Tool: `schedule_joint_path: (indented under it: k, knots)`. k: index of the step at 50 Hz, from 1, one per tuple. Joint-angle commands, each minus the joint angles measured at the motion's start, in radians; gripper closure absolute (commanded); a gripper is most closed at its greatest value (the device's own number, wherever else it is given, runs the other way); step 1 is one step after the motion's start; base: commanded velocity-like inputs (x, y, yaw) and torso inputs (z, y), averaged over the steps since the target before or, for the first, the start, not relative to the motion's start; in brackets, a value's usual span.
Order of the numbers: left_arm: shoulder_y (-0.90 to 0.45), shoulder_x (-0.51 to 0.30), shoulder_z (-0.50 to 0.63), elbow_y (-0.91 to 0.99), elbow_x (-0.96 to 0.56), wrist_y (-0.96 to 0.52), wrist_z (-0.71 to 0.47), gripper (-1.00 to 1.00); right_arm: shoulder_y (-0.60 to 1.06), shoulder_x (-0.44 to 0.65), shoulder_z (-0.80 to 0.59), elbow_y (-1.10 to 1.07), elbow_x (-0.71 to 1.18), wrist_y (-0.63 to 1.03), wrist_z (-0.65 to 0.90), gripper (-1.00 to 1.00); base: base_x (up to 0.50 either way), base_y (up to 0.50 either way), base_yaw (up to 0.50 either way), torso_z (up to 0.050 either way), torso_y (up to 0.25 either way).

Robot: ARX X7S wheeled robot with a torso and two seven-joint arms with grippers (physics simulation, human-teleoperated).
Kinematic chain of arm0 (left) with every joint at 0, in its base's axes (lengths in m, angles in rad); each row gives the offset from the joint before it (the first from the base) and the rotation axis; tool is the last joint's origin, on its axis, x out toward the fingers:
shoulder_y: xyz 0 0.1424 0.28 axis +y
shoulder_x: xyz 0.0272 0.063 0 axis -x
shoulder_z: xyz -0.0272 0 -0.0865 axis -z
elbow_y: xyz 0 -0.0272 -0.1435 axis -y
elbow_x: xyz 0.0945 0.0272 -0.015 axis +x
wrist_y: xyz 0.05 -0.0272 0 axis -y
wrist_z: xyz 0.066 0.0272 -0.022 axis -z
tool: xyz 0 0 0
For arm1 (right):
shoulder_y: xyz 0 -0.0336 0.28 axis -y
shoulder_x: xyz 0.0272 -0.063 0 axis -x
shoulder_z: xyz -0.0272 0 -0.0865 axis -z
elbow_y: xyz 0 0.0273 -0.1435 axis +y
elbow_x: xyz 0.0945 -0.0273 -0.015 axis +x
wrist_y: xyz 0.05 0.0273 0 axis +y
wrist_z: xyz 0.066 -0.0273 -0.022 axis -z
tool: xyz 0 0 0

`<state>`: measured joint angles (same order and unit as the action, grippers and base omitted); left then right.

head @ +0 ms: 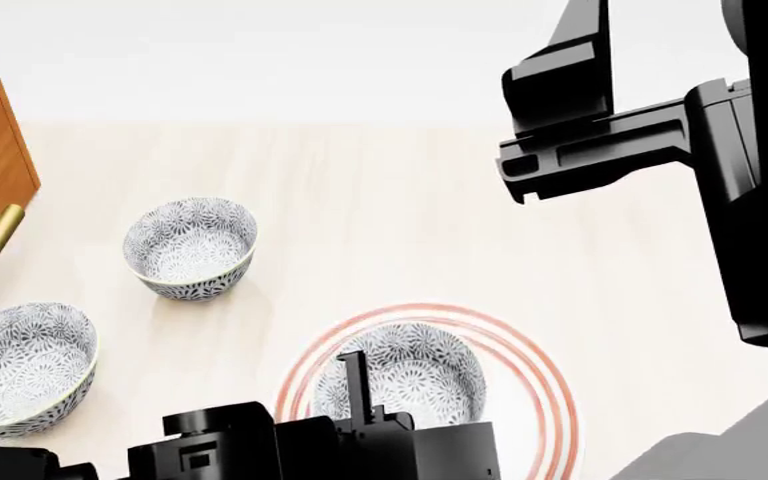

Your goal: Put the bowl at the front on the plate.

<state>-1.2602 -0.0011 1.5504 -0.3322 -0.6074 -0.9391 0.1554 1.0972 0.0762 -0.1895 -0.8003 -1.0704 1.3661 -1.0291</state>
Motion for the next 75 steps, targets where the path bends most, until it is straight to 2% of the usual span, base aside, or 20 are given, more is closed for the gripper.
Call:
schedule_joint_path:
  k: [1,55,56,75]
  knots:
    - [0.002,0.001,-0.004,-0.009,0.022,0.014,-0.012,1.00,-0.009,0.001,0.015,0.005,0.031,-0.010,0.022,-1.00,0.00,0.00,0.00,0.000,0.000]
    - [0.050,0.001,-0.002,-0.040,0.054,0.061,-0.035,1.00,-0.021,0.003,0.026,0.011,0.106,-0.021,0.081,-1.00,0.00,0.00,0.00,0.000,0.000]
    - [0.048,0.001,-0.004,-0.038,0.050,0.065,-0.033,-1.00,-0.022,0.002,0.027,0.012,0.109,-0.023,0.083,-1.00,0.00,0.00,0.00,0.000,0.000]
    - [0.032,0.001,-0.004,-0.043,0.000,0.084,-0.037,-1.00,-0.015,0.001,0.022,0.019,0.137,-0.027,0.103,-1.00,0.00,0.00,0.00,0.000,0.000]
